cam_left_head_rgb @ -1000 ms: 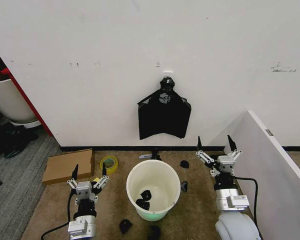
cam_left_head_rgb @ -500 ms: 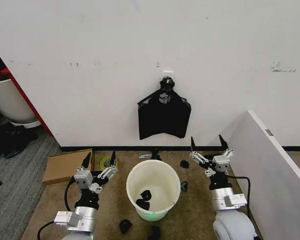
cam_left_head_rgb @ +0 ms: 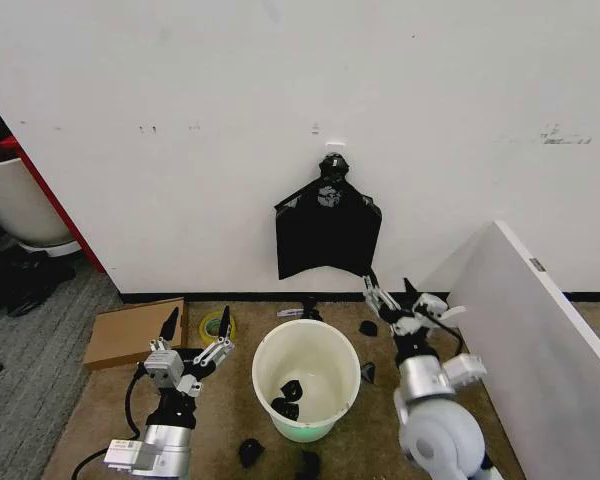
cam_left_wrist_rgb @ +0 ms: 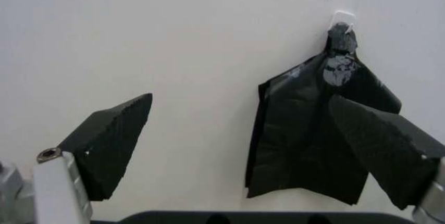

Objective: Place the garbage bag over the trash bin.

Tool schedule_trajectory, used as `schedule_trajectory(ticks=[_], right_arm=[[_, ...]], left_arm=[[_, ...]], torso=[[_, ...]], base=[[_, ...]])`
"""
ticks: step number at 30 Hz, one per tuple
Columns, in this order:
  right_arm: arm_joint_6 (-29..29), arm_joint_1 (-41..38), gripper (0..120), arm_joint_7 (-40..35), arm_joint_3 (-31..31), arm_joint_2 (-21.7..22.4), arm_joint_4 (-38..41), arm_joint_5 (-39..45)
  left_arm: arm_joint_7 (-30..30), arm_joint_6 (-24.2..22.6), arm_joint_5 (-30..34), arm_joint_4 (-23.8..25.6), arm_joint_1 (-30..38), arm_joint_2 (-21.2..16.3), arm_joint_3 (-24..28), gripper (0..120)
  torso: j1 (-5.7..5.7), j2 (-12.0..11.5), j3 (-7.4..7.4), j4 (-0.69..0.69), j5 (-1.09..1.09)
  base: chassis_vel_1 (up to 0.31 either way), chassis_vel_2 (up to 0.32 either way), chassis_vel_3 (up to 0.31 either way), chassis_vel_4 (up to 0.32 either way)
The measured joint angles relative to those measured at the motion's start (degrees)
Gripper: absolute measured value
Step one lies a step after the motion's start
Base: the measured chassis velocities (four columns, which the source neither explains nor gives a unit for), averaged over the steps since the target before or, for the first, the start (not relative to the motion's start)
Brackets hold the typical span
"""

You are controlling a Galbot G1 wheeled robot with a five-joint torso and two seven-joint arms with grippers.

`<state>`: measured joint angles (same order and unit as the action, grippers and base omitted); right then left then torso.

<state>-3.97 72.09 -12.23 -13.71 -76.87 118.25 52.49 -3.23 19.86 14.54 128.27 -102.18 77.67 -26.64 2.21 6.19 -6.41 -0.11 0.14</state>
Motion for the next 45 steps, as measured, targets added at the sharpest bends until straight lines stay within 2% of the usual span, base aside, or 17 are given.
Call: schedule_trajectory(ticks=[1,4,9,17,26,45], right_arm=[[0.0,0.0,100,0.0,0.0,0.0,0.0,0.0],[1.26,-7.86,100,1.32,0.13,-3.06,-5.42,8.72],[2.06,-17.32,100,2.84,-0.2,-7.99,-14.85,12.54],[4.78,-26.42,100,2.71,-1.4,-12.83,-25.37,13.62],[4.0,-30.6,97,4.05,-3.02,-15.48,-30.7,12.33],[0.95,-30.12,29,6.66,-3.72,-15.32,-33.11,7.45]], left_arm=[[0.0,0.0,0.0,0.0,0.0,0.0,0.0,100],[-0.64,0.58,-1.34,0.55,-0.89,-0.08,-0.3,100],[-1.75,0.46,-2.39,0.62,-1.2,-0.15,-0.54,100],[-3.22,-0.87,-2.5,-0.13,-0.4,0.22,-0.61,100],[-4.43,-0.52,-3.07,-1.6,-0.44,0.53,-0.48,100],[-6.09,-0.05,-4.83,-4.06,-0.18,0.91,0.37,100]], torso=[[0.0,0.0,0.0,0.0,0.0],[0.0,0.0,0.0,0.0,0.0],[0.01,0.0,0.0,0.01,0.0],[0.01,0.0,-0.01,0.0,0.0],[0.0,0.0,0.0,0.0,0.0],[0.0,0.0,0.01,0.0,0.01]], base=[[0.0,0.0,0.0,0.0],[0.0,0.0,0.0,0.0],[0.0,0.0,0.0,0.0],[0.0,0.0,0.0,0.0],[0.0,0.0,0.0,0.0],[0.0,0.0,0.0,0.0]])
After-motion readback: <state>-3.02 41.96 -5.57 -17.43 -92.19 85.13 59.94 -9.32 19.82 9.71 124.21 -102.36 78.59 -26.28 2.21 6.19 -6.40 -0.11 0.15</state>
